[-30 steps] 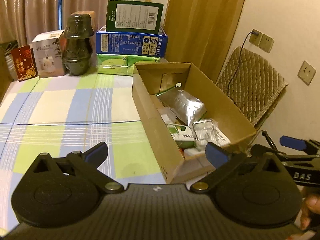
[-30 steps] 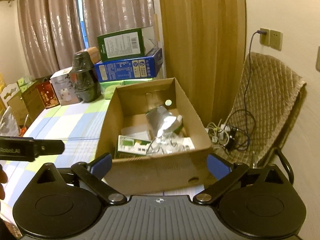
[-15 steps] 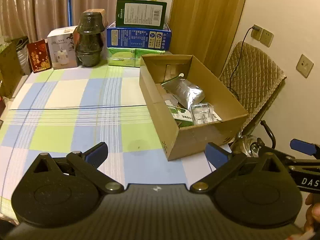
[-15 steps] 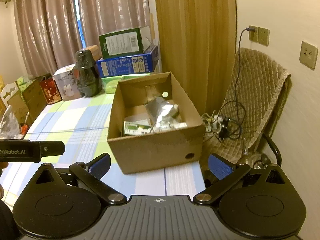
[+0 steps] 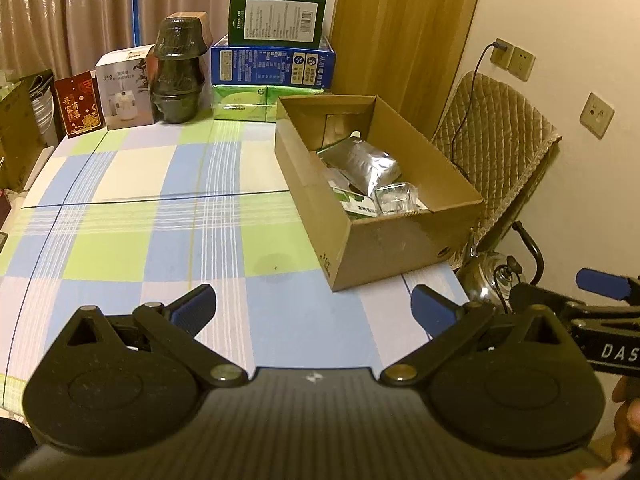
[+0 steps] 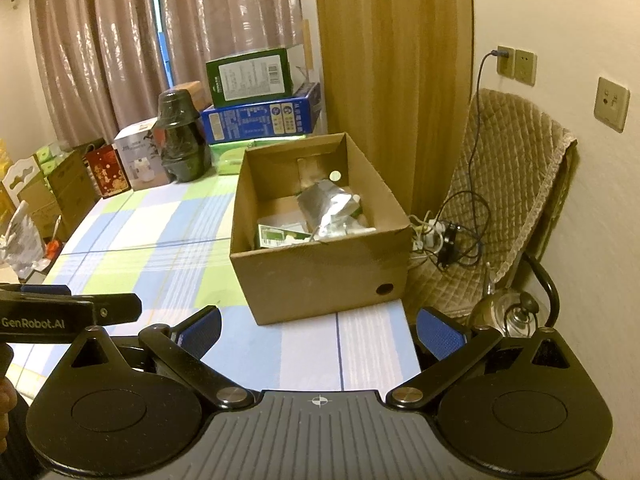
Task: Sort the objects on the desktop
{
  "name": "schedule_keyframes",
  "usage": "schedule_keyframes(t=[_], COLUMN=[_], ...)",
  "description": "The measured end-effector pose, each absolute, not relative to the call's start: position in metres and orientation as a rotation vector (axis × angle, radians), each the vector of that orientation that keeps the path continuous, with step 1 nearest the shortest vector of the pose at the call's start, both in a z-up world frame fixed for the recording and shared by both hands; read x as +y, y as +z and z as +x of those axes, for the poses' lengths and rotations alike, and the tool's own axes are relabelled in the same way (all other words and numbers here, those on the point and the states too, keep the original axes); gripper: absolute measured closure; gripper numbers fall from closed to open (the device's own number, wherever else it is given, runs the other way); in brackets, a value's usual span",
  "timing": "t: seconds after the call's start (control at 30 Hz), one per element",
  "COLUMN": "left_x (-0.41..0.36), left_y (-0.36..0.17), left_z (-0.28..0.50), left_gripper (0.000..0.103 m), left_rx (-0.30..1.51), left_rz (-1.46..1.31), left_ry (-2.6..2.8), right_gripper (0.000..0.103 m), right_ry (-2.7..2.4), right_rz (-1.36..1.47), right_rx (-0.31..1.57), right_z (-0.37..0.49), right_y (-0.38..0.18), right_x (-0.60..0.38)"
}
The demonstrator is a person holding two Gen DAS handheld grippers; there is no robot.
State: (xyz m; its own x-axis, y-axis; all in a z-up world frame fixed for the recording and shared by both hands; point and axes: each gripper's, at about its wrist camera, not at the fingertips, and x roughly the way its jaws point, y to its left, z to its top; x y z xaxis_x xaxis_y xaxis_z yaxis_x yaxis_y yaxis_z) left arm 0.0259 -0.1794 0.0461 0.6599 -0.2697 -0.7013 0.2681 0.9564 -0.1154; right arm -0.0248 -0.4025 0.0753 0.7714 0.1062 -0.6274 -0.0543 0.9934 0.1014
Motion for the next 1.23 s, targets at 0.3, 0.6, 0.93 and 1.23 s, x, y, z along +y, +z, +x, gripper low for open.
schedule_keyframes(t=[0.3,0.6,0.93,1.23], left_x=[-0.1792,-0.1799,-0.1802,-0.1778], left_y=[0.0445,0.0415,0.0399,0.0393], left_z=[0.0251,0.0267,0.0283,0.0277], left_gripper=[0.001,0.001,0.001,0.001], left_rx=[0.79,0.801,0.805,0.79], left_rz=[0.006,0.005,0.005,-0.017], left_ry=[-0.293,-0.288,-0.287,-0.315], right_gripper=[0.002,0.002,0.002,0.002], right_ry=[0.091,0.088,0.084,0.083], right_rz=[0.083,0.084,0.085,0.083], right_rx=[0.677,0.683,0.686,0.688], right_z=[-0.0261,-0.025,-0.0244,-0.0248], right_y=[0.0775,0.077,0.0745,0.0725], right_x=[-0.4016,-0.4024,-0.4023,-0.4019])
